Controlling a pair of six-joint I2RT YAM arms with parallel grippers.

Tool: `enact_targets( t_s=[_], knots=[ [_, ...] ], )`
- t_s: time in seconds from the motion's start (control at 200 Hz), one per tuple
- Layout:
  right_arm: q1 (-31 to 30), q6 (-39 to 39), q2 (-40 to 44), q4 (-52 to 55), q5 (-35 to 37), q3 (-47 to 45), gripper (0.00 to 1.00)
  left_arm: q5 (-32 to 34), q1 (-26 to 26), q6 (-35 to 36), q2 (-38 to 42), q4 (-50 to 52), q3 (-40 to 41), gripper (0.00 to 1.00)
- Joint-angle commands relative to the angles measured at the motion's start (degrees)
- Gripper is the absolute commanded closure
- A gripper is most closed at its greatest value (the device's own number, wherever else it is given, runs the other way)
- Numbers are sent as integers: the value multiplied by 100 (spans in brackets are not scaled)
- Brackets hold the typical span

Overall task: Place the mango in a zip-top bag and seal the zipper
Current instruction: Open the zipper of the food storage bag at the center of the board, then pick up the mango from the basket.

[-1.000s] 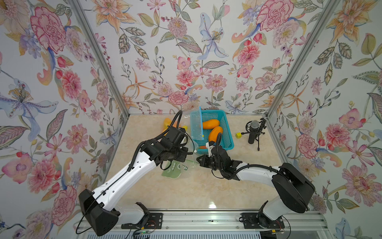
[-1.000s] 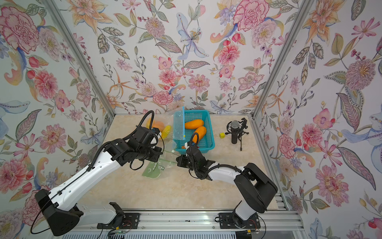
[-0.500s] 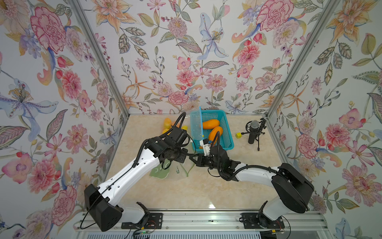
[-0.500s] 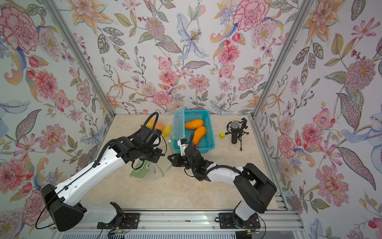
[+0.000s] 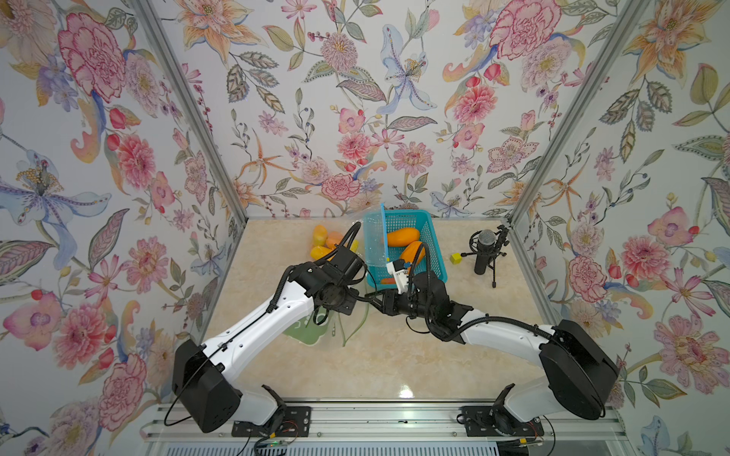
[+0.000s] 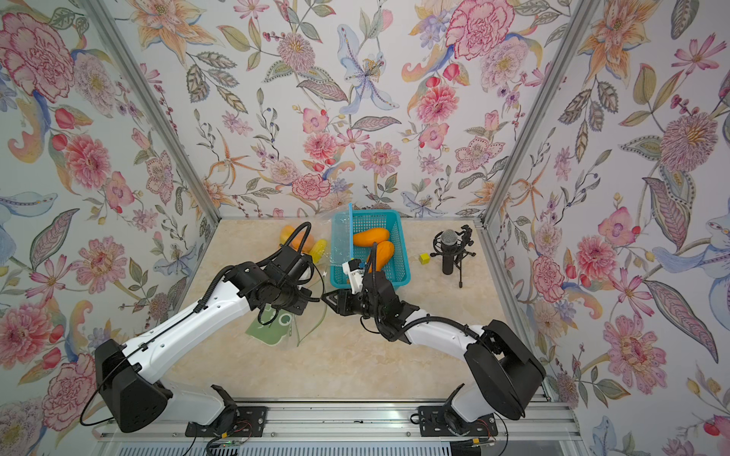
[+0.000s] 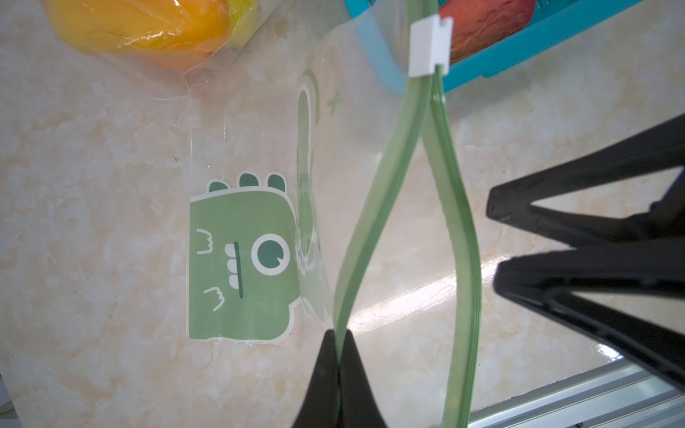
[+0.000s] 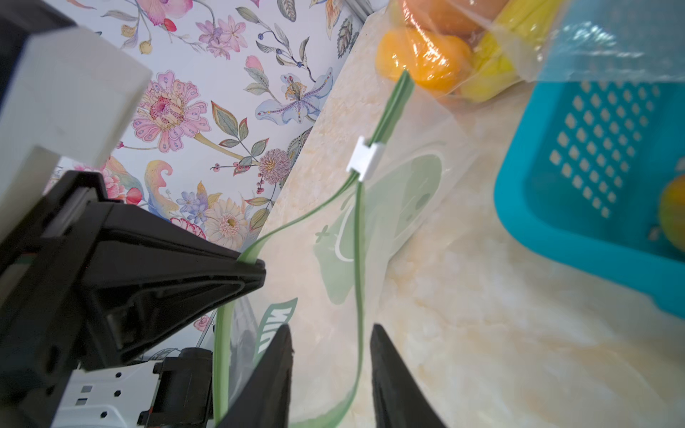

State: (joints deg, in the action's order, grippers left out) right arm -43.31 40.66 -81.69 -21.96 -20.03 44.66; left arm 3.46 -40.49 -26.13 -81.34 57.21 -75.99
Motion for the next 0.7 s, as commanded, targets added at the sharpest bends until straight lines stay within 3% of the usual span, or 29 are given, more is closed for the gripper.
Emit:
enact_targets(
  t_s=[0.0, 0.12, 0.255, 0.691],
  knots=[
    [354, -618, 528, 1365, 571, 222, 58, 47, 10, 55, 12, -95, 89, 100],
    [1001, -696, 642, 2238, 953, 536, 47, -9, 15, 55, 31, -144, 115, 100],
    [1488, -766, 196, 3090, 1574, 1126, 43, -97, 13, 47, 48, -213, 154, 100],
    [1853, -413, -2297, 3855, 1897, 3059, 30, -142, 9, 81, 86, -278, 105, 100]
  ],
)
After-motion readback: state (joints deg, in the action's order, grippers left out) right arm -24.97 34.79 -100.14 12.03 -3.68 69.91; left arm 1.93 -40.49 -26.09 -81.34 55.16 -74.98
